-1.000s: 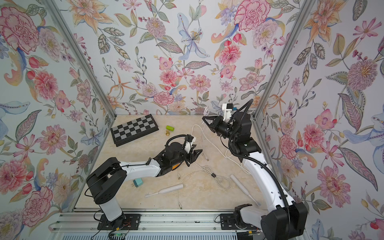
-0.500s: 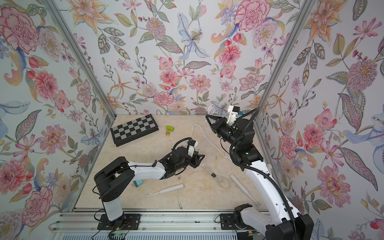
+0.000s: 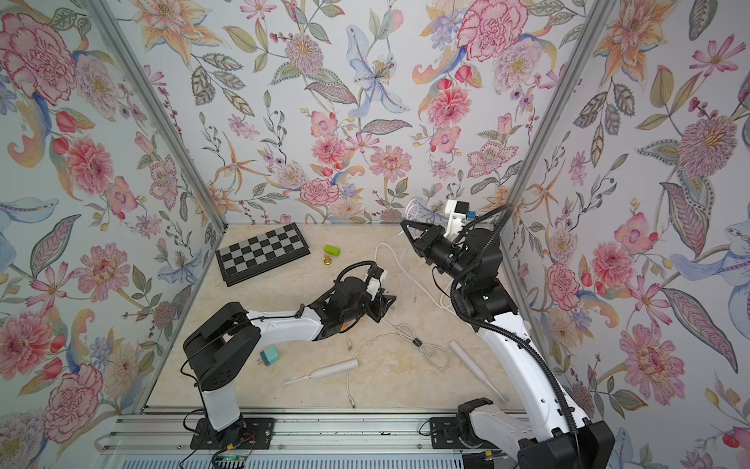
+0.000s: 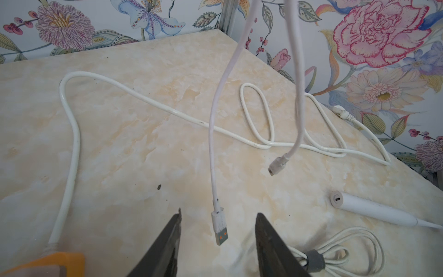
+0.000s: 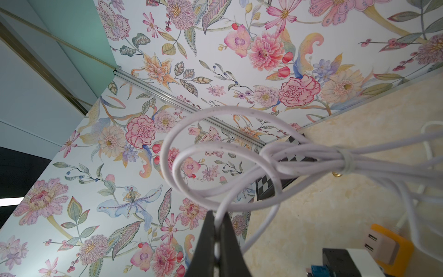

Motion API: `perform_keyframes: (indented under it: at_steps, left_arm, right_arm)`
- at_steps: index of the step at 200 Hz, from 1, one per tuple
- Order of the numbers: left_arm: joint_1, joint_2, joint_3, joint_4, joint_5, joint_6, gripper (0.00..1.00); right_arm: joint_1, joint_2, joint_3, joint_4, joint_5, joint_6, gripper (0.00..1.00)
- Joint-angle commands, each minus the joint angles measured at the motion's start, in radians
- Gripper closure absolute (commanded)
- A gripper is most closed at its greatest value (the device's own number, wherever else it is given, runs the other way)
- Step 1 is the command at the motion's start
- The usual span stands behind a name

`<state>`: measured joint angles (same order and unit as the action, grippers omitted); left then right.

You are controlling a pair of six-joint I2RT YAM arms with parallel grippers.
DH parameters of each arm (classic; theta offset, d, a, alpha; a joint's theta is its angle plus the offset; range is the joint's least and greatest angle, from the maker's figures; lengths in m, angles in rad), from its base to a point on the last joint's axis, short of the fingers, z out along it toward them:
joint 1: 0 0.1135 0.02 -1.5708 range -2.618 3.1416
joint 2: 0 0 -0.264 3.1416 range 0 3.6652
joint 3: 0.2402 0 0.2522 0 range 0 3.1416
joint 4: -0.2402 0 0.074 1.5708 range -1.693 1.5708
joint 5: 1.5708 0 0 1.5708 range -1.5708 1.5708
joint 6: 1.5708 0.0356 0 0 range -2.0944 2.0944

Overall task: Charge the electric toothbrush
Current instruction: Pick up the charging cable from the center of the board.

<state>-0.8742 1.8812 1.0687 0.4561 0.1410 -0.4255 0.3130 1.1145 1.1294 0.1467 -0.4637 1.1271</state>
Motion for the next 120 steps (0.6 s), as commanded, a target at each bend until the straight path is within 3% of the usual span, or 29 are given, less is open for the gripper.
perform_keyframes:
  at_steps: [1, 41, 88, 120]
  left_arm:
    - [0.004, 0.047, 0.031, -0.022, 0.04, 0.031, 0.51]
    - [0.01, 0.079, 0.029, 0.009, 0.061, 0.016, 0.61]
    - [0.022, 0.079, 0.006, 0.05, 0.094, 0.004, 0.83]
    - [0.032, 0.102, 0.029, 0.029, 0.114, 0.001, 0.8]
  right_arm:
    - [-0.005, -0.001, 0.042, 0.032, -0.022, -0.023, 1.0]
    - [-0.005, -0.011, 0.05, 0.035, -0.018, -0.032, 1.0]
    - [-0.006, -0.023, 0.046, 0.016, -0.012, -0.044, 1.0]
    - [-0.01, -0.03, 0.051, 0.014, -0.005, -0.044, 1.0]
